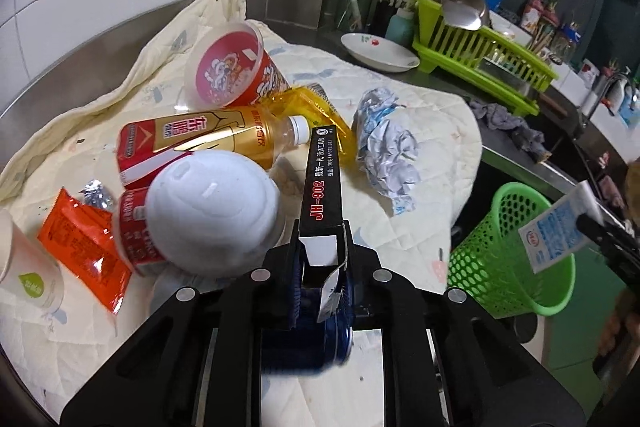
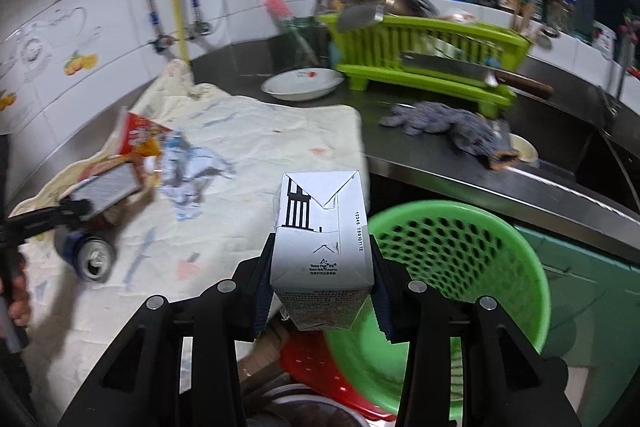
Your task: Collect trash
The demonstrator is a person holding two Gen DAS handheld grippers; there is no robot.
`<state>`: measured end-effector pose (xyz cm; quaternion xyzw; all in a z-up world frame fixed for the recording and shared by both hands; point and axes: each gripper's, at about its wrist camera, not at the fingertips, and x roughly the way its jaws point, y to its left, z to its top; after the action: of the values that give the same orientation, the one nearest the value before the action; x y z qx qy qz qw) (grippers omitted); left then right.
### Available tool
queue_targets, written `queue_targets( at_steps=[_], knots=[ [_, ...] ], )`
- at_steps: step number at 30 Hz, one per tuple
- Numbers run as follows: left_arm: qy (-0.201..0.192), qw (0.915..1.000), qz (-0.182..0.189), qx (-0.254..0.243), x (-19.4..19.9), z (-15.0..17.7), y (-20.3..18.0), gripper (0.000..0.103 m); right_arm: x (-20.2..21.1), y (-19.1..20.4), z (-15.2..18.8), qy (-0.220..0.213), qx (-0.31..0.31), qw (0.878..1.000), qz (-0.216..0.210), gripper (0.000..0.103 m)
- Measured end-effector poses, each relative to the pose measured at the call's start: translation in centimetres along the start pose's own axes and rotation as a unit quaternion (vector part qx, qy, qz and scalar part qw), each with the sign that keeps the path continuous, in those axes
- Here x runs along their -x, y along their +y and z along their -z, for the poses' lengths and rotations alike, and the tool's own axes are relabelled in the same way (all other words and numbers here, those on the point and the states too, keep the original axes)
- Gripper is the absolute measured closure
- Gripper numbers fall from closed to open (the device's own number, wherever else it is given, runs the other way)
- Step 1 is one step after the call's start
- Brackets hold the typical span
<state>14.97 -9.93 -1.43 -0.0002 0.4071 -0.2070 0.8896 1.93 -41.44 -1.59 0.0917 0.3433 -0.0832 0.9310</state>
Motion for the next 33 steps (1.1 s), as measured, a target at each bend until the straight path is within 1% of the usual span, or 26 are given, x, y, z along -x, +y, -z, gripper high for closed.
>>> queue_targets(
  at_steps=[1,3,6,10,14,18,20,22,27,30,33],
  knots=[
    [-0.005,1.0000,0.002,-0.001,0.7,0.1,0.0,0.088,-0.1,-0.5,0.2,0.002,-0.003,1.000,0.006,0.062],
    [-0.014,0.9999,0.006,-0.004,1.7,0.3,-0.1,0.088,-0.5,-1.9,0.5,0.008,-0.008,0.999,0.033,0.062],
    [-0.024,0.9994,0.025,-0.006,3.4,0.4,-0.5,0.088,-1.8,-3.9,1.3,0.028,-0.015,0.997,0.069,0.062],
    [-0.033,0.9971,0.063,-0.027,5.0,0.4,-2.5,0.088,-3.2,-5.9,3.0,0.055,-0.029,0.994,0.086,0.062],
    [-0.027,0.9935,0.099,-0.048,5.0,0.3,-5.4,0.088,-4.0,-7.4,4.4,0.071,-0.044,0.992,0.096,0.062],
    [-0.018,0.9889,0.125,-0.078,4.2,0.6,-8.9,0.088,-4.2,-8.5,5.5,0.082,-0.054,0.990,0.102,0.062],
    [-0.008,0.9854,0.143,-0.092,3.3,0.6,-11.0,0.088,-4.2,-9.0,6.0,0.086,-0.062,0.990,0.097,0.062],
    [0.004,0.9820,0.158,-0.104,2.2,0.8,-12.9,0.088,-4.1,-9.4,6.3,0.087,-0.070,0.989,0.093,0.058],
    [0.034,0.9730,0.185,-0.133,-1.1,1.2,-17.7,0.088,-2.5,-9.5,6.4,0.074,-0.067,0.990,0.097,0.050],
    [0.056,0.9668,0.199,-0.150,-3.2,1.7,-20.2,0.088,-1.4,-9.7,6.5,0.067,-0.064,0.990,0.101,0.050],
    [0.075,0.9616,0.207,-0.164,-5.2,2.2,-22.8,0.088,-0.3,-10.1,6.6,0.060,-0.067,0.990,0.104,0.046]
  ],
)
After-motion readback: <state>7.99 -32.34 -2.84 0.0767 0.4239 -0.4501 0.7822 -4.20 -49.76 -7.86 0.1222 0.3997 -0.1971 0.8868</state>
